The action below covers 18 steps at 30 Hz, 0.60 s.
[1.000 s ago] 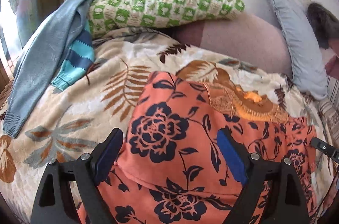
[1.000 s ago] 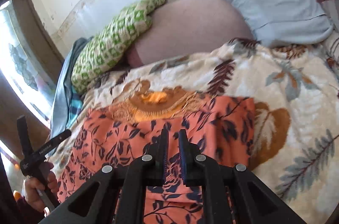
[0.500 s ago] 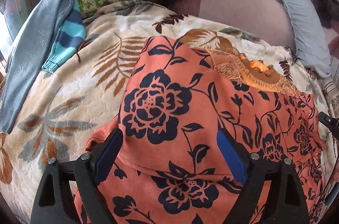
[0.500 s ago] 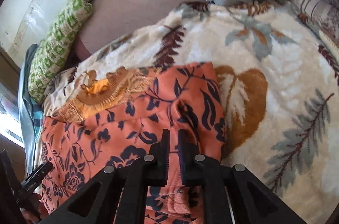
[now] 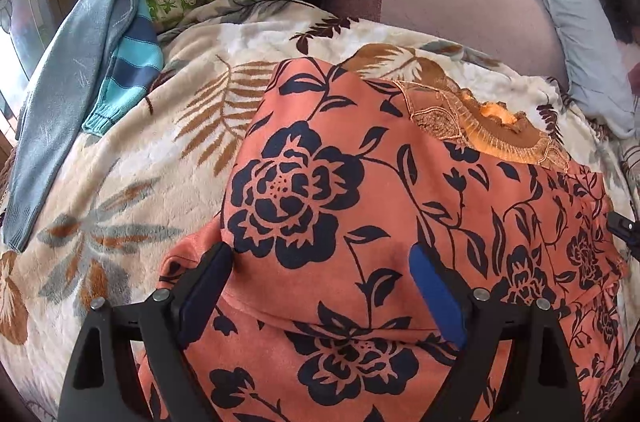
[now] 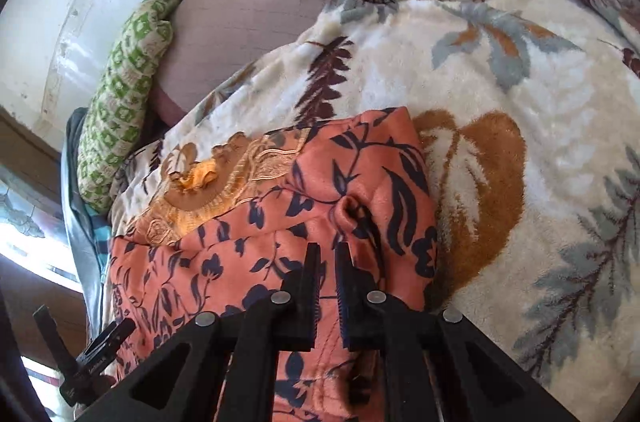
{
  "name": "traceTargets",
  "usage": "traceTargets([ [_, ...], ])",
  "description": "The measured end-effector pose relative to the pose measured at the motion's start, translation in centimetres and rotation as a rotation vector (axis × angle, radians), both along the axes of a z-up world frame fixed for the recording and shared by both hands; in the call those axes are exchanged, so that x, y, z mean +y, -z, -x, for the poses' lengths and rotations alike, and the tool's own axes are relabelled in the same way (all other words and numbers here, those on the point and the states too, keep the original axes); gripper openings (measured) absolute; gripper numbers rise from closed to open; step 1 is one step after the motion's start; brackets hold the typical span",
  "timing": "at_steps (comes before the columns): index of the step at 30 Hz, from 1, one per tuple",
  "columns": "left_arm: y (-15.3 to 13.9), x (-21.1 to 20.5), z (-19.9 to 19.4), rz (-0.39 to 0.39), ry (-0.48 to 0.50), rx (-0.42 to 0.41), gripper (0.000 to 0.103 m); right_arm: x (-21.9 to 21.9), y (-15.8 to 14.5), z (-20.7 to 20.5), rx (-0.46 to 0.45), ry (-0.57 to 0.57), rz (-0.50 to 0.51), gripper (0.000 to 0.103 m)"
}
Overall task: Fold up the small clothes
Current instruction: 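Lift the held blouse edge with both grippers and fold it over the body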
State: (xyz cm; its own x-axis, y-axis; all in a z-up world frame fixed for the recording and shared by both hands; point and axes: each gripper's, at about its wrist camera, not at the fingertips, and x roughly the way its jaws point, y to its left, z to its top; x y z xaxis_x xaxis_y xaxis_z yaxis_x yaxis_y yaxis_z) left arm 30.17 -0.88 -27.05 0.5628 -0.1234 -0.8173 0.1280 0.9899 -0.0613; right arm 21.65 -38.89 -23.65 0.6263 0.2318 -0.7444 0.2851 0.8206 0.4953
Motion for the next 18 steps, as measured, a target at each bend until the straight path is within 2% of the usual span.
traceTargets([
  [3,0.1,0.3,0.2,-0.027,-0.004,0.000,0.090,2.4,-0.4,1.0,0.019,-0.126,0.006,0.011],
  [5,0.9,0.5,-0.1,-0.087,-0.024,0.030,0.090,4.2,0.4,1.8,0.085,-0.187,0.095,0.011],
  [6,1.5,0.8,-0.2,-0.098,-0.029,0.049,0.091,4.8,1.3,1.9,0.129,-0.210,0.151,0.011],
  [7,1.9,1.3,-0.4,-0.076,-0.033,0.063,0.092,5.2,2.2,2.1,0.160,-0.233,0.186,0.009],
  [9,1.8,2.2,-0.4,-0.021,-0.054,0.077,0.092,5.4,2.1,2.9,0.117,-0.237,0.204,0.009],
  [12,1.2,2.4,0.1,-0.022,-0.062,0.061,0.092,5.4,0.8,4.0,0.108,-0.231,0.202,0.009],
  [15,0.9,2.3,0.7,-0.009,-0.039,0.038,0.092,5.6,-0.1,4.5,0.050,-0.225,0.217,0.009],
  [17,1.4,1.9,0.7,-0.065,-0.019,0.036,0.092,5.6,0.4,4.3,0.040,-0.228,0.218,0.009],
  [18,1.9,1.9,0.7,-0.076,-0.013,0.049,0.092,5.7,1.4,4.0,0.079,-0.236,0.229,0.009],
])
